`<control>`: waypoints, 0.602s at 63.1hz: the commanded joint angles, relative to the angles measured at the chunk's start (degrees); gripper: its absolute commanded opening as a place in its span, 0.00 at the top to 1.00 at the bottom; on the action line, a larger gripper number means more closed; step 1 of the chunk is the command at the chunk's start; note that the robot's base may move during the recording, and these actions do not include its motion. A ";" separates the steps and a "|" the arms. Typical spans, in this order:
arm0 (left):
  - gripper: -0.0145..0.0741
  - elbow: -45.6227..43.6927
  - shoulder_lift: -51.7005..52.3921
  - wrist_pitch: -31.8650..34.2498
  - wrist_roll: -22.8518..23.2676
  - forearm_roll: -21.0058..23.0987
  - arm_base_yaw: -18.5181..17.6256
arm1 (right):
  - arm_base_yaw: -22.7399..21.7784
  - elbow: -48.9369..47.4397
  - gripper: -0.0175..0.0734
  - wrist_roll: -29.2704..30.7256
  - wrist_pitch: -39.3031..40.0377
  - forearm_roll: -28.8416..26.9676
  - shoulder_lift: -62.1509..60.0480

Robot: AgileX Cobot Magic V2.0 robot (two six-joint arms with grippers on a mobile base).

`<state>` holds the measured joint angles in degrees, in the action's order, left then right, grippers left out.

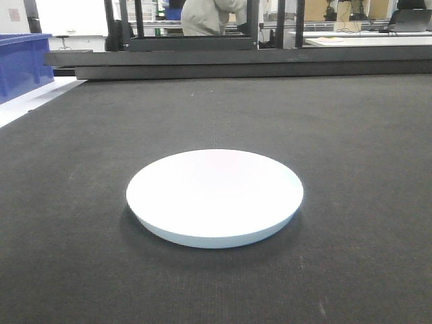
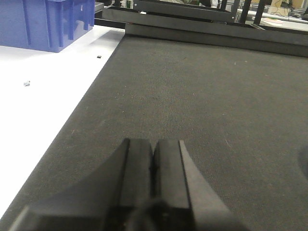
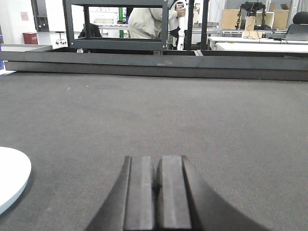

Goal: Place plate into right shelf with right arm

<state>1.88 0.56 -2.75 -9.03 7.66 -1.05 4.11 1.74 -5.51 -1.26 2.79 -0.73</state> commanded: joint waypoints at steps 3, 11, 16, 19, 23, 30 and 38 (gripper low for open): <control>0.98 0.59 0.59 5.16 0.40 0.47 -0.11 | -0.33 -0.92 0.74 0.10 5.10 0.49 -0.91; 0.98 0.59 0.59 5.16 0.40 0.47 -0.11 | -0.33 -0.92 0.74 0.10 5.10 0.49 -0.91; 0.98 0.59 0.59 5.16 0.40 0.47 -0.11 | -0.33 -0.92 0.74 0.10 5.10 0.49 -0.91; 0.98 0.59 0.59 5.16 0.40 0.47 -0.11 | -0.33 -0.92 0.74 0.10 5.37 0.64 -0.91; 0.98 0.59 0.59 5.16 0.40 0.47 -0.11 | -0.33 -1.24 0.74 0.10 7.09 0.69 -0.91; 0.98 0.59 0.59 5.16 0.40 0.47 -0.11 | -0.33 -5.63 0.74 0.10 6.79 0.76 -0.81; 0.98 0.59 0.59 5.16 0.40 0.47 -0.11 | -0.22 -12.40 0.74 0.10 1.26 0.89 2.52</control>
<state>1.88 0.56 -2.75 -9.03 7.66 -1.05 4.11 -5.34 -5.51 -2.04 3.05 -0.58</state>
